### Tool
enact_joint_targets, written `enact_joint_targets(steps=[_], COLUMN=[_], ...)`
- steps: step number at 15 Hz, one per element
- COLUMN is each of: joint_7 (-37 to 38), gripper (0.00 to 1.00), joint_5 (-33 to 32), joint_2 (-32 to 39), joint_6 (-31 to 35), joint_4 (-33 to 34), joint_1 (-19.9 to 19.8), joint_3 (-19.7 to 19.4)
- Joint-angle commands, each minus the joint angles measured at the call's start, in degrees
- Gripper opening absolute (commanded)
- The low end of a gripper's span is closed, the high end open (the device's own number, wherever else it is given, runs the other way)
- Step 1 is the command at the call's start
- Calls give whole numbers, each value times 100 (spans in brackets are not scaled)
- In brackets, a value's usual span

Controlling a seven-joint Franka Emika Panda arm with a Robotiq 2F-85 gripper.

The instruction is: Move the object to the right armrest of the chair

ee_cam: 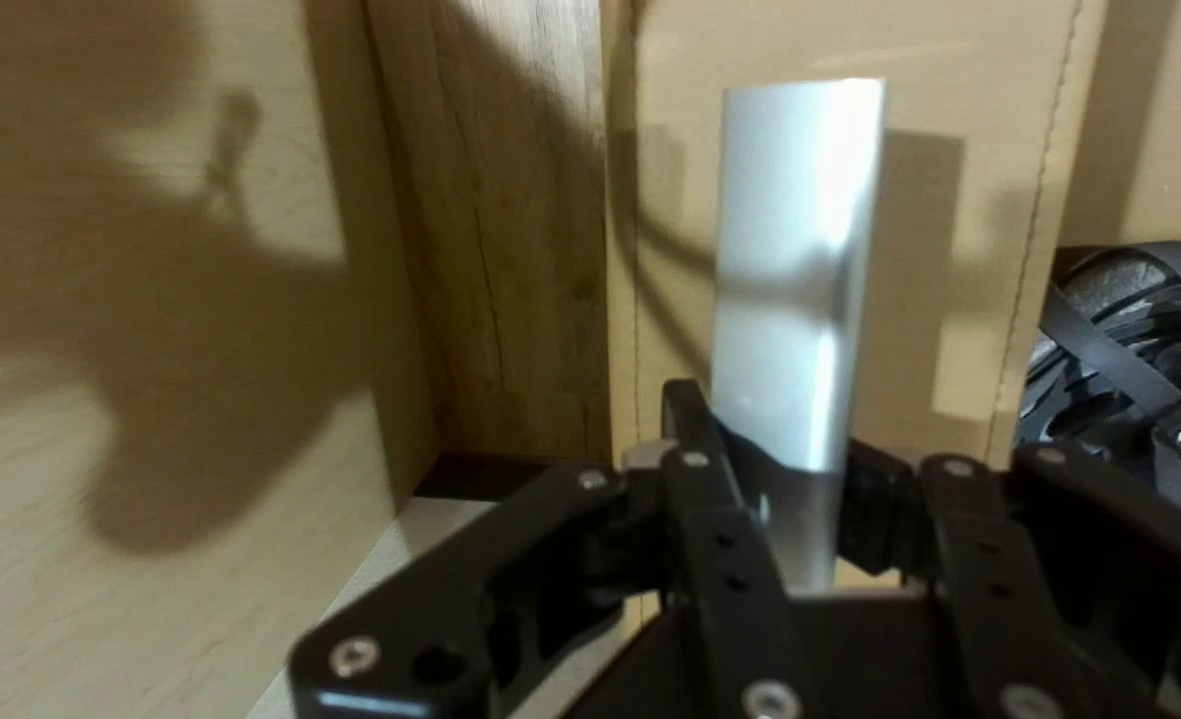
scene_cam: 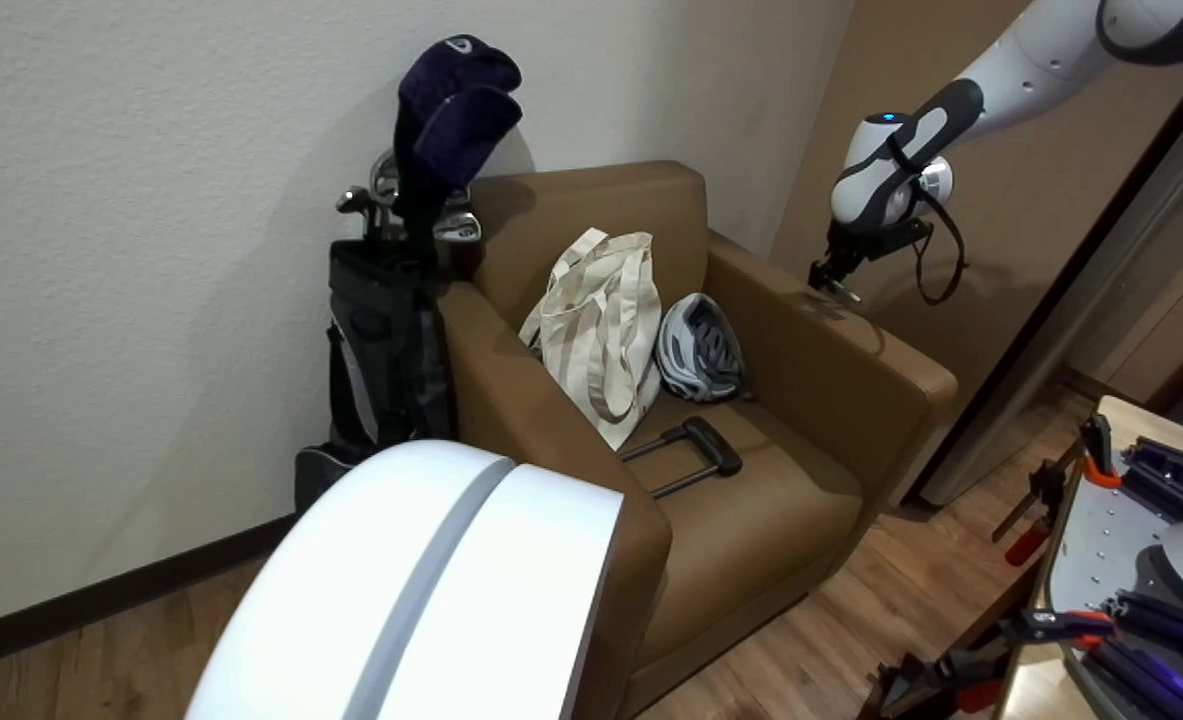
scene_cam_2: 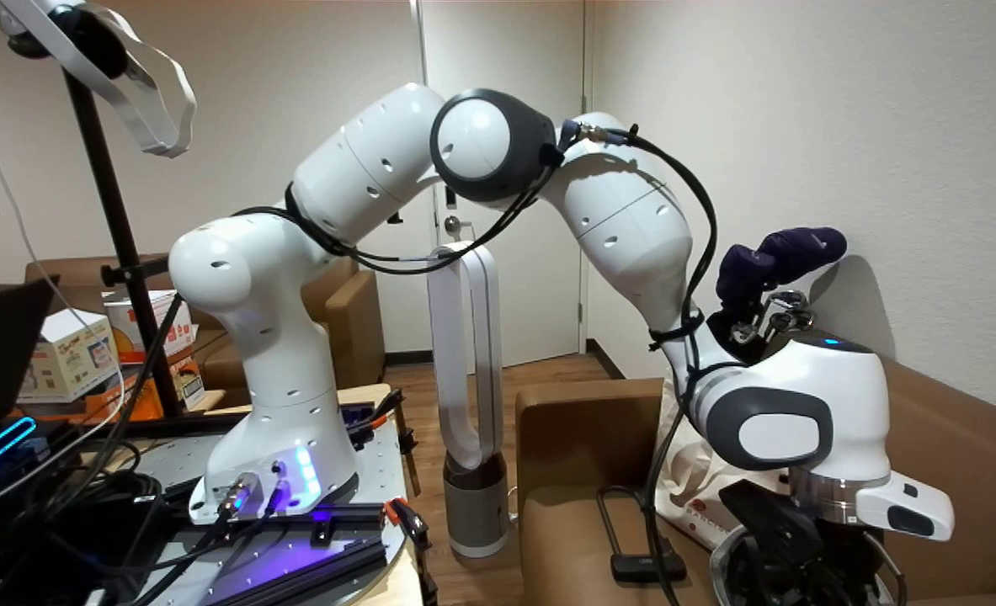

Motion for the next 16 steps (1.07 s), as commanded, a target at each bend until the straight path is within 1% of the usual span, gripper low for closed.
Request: enact_joint_targets(steps=[1, 2, 3, 4, 9, 12, 13, 14, 15, 16], joint_7=[-123, -118, -145, -146, -182, -182, -292, -221, -264, -198], gripper=[5, 38, 39, 43, 75, 95, 98, 100, 100, 100], joint_5=[2, 8, 11, 12, 54, 107, 163, 163, 154, 134], joint_2=[274, 311, 334, 365, 386, 259, -7, -183, -421, -599], joint_6=[-48, -80, -96, -99, -128, -140, -260, -281, -199, -202], joint_4=[387, 440, 477, 522, 651, 583, 380, 230, 36, -85], joint_1=[-106, -106, -120, -122, -164, -190, -244, -180, -171, -100], joint_3=[67, 73, 92, 98, 193, 263, 402, 389, 453, 427])
